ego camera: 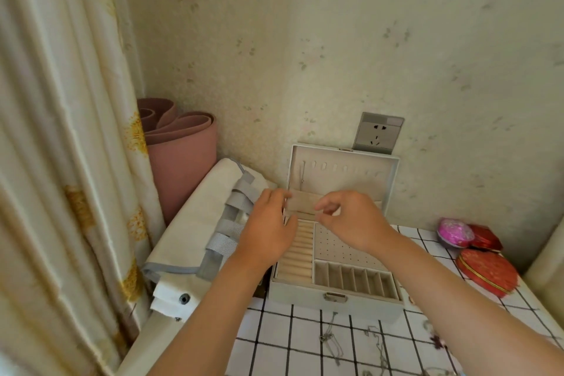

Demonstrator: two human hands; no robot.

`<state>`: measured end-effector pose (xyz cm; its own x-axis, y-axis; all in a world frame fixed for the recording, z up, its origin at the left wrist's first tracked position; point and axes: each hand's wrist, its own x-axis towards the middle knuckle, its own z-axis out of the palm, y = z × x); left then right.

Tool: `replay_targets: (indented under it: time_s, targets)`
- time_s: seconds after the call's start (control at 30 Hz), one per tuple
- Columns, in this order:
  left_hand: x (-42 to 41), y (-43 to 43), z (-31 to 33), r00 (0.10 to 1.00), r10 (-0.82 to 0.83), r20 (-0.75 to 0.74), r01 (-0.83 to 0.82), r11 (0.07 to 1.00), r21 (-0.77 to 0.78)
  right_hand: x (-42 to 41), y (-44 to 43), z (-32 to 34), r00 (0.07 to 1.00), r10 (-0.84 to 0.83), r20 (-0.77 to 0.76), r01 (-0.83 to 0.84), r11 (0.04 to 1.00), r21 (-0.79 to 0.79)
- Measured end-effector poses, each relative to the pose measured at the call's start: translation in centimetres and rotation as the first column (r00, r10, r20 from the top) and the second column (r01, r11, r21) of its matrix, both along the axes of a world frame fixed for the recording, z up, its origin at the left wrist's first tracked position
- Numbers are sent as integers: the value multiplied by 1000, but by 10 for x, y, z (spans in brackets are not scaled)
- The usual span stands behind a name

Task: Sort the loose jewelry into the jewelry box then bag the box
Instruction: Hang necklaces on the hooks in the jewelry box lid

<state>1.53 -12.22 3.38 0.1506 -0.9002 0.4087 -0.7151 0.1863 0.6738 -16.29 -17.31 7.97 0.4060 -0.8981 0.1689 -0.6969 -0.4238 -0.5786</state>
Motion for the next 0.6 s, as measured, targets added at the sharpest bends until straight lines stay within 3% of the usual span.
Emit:
replay_targets:
  time_s: [0.23, 0.37, 0.6]
  targets:
    - [-27, 76, 2, 986, -112, 120, 99, 989, 107, -34, 77, -10, 992, 114, -62, -103, 982, 157]
    - [-38, 108, -14, 952, -259, 165, 216, 945, 244, -52, 109, -37, 965, 171, -198, -124, 966, 228]
    - [-55, 120, -48, 884, -363, 294, 254, 902, 349, -67, 132, -70, 919, 186, -348, -108, 967, 233]
